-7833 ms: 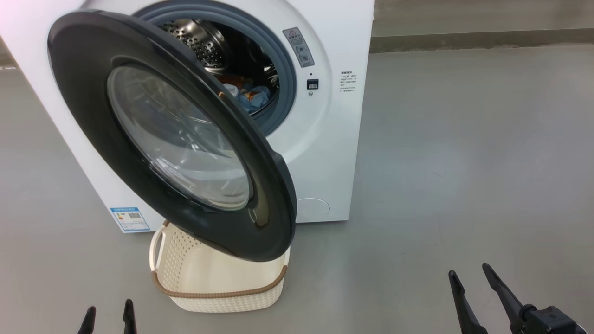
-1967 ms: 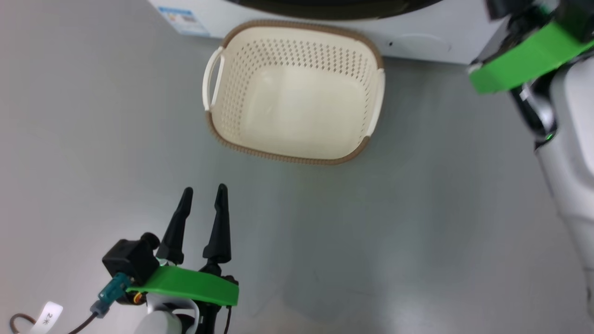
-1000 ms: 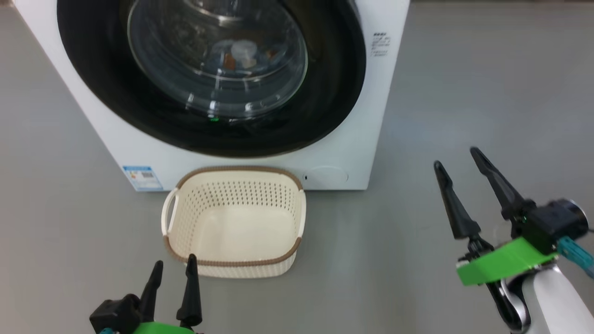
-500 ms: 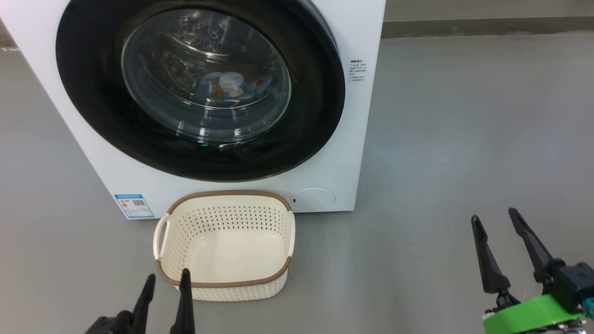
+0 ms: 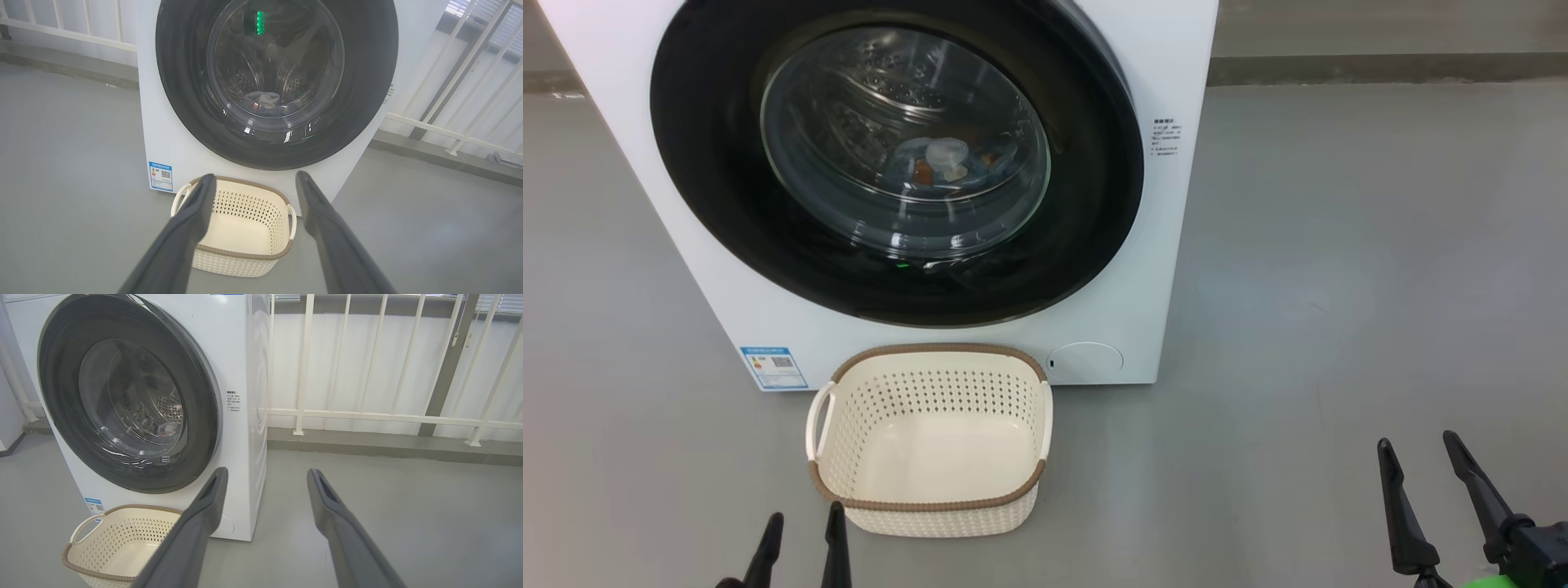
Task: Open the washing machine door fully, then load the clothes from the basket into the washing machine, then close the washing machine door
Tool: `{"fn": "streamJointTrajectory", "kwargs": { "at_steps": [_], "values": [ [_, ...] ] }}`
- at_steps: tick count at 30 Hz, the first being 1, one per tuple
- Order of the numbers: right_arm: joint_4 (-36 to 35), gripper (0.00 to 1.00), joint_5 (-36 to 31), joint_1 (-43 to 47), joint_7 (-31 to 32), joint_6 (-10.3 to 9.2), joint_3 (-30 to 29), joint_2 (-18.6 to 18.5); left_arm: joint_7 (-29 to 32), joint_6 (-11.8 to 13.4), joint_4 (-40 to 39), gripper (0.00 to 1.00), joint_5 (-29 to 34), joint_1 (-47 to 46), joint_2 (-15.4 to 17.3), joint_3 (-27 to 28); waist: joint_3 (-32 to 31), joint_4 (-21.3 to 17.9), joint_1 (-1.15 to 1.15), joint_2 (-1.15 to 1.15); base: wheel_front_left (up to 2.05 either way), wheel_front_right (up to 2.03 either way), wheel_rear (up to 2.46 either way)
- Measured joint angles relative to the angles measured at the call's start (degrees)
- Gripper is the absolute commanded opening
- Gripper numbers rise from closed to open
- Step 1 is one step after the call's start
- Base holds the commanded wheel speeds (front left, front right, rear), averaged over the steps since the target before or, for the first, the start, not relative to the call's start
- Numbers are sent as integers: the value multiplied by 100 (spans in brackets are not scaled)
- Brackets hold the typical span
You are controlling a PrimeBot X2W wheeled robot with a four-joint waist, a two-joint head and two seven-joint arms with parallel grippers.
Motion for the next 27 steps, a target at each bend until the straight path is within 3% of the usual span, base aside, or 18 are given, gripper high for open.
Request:
{"fn": "streamJointTrajectory", "kwargs": {
  "at_steps": [13, 14, 20, 27],
  "values": [
    [1, 100, -51, 9, 0, 0, -7, 55, 0, -54, -31, 100, 97, 50, 8, 26, -4, 63, 0, 0, 0, 0, 0],
    [24, 0, -47, 9, -3, 1, -7, 60, 0, -57, -11, 0, 135, 50, 2, 20, 0, 68, 0, 0, 0, 0, 0],
    [470, 0, -1, 97, 19, 3, -3, 178, 30, -56, 374, 0, 98, 163, -88, -26, 1, 68, 0, 0, 0, 0, 0],
    [535, 0, 498, 109, 155, 3, -7, 181, 145, -58, 396, 0, -367, 162, -90, -3, 12, 26, 2, 0, 0, 0, 0]
  ]
}}
